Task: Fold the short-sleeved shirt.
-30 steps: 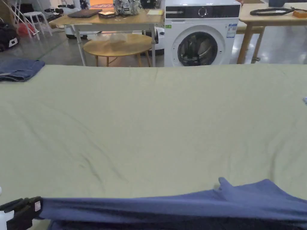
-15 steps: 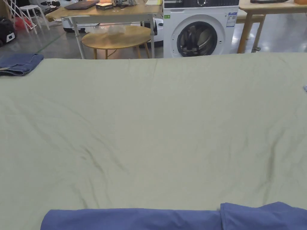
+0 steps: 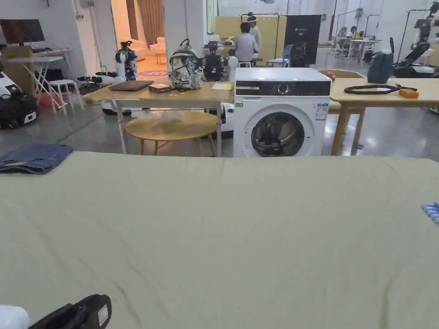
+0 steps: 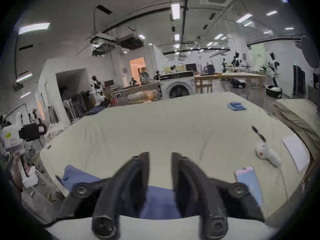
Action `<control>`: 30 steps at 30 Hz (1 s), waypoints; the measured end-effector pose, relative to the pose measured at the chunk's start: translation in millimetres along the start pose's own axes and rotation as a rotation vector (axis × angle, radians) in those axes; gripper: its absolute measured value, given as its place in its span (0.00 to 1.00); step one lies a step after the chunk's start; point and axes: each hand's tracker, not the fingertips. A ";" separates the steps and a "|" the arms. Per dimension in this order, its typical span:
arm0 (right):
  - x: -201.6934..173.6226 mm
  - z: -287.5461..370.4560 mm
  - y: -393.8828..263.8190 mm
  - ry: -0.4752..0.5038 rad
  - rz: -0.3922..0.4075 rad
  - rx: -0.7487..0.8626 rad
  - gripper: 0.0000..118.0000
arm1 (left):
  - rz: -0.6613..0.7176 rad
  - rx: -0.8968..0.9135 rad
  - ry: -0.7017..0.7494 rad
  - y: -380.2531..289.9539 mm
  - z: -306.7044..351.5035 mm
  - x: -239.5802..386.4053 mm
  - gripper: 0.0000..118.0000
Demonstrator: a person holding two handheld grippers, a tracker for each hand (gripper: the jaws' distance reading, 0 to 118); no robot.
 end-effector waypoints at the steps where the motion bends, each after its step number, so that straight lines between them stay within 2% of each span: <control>1: -2.5 -6.4 -1.4 0.017 0.015 -0.011 0.06 | -0.001 0.014 0.002 -3.4 -5.3 2.2 0.00; 2: -5.1 -12.3 -3.9 0.014 0.027 -0.018 0.00 | 0.001 0.019 -0.011 -6.0 -9.9 3.5 0.00; 5: -6.3 -23.0 -5.2 0.005 0.044 -0.060 0.00 | 0.058 -0.078 -0.044 -11.7 -17.5 -22.4 0.00; 8: -3.1 -20.1 -4.0 0.019 0.022 -0.058 0.00 | 0.119 -0.109 -0.063 -14.2 -13.4 -53.8 0.00; 9: -0.7 -18.9 -3.1 0.023 0.016 -0.061 0.00 | 0.153 -0.107 -0.047 -13.4 -9.7 -65.5 0.08; 10: 2.1 -16.9 -2.9 0.026 0.013 -0.062 0.00 | 0.211 -0.141 -0.052 -14.1 -6.2 -82.5 0.30; 11: 5.9 -13.0 -5.6 0.027 0.011 -0.062 0.00 | 0.260 -0.176 -0.089 -17.8 -3.4 -98.9 0.45; 13: 12.9 -9.8 -9.8 0.039 -0.001 -0.074 0.00 | 0.368 -0.225 -0.178 -30.6 4.0 -135.0 0.48; 16: 20.8 -8.1 -22.3 0.033 -0.042 -0.121 0.00 | 0.520 -0.343 -0.192 -60.0 12.7 -196.9 0.48; 19: 27.1 -11.3 -35.9 0.026 -0.086 -0.162 0.00 | 0.559 -0.441 -0.169 -89.7 9.1 -237.1 0.48; 24: 34.7 -12.9 -46.8 0.030 -0.126 -0.200 0.00 | 0.571 -0.564 -0.179 -137.3 -31.6 -252.1 0.48; 26: 36.3 -11.7 -47.9 0.029 -0.140 -0.206 0.00 | 0.632 -0.613 -0.238 -155.3 -54.6 -251.4 0.48; 27: 34.4 -10.8 -47.7 0.026 -0.146 -0.208 0.00 | 0.673 -0.572 -0.294 -159.0 -60.8 -250.0 0.47; 28: 35.1 -9.4 -48.1 0.020 -0.155 -0.207 0.00 | 0.702 -0.538 -0.329 -159.1 -65.9 -237.9 0.44; 29: 36.5 -8.0 -48.3 0.020 -0.167 -0.206 0.00 | 0.729 -0.528 -0.322 -162.4 -73.3 -231.6 0.35; 30: 37.7 -7.1 -48.6 0.023 -0.176 -0.204 0.00 | 0.724 -0.551 -0.303 -166.5 -81.1 -226.7 0.14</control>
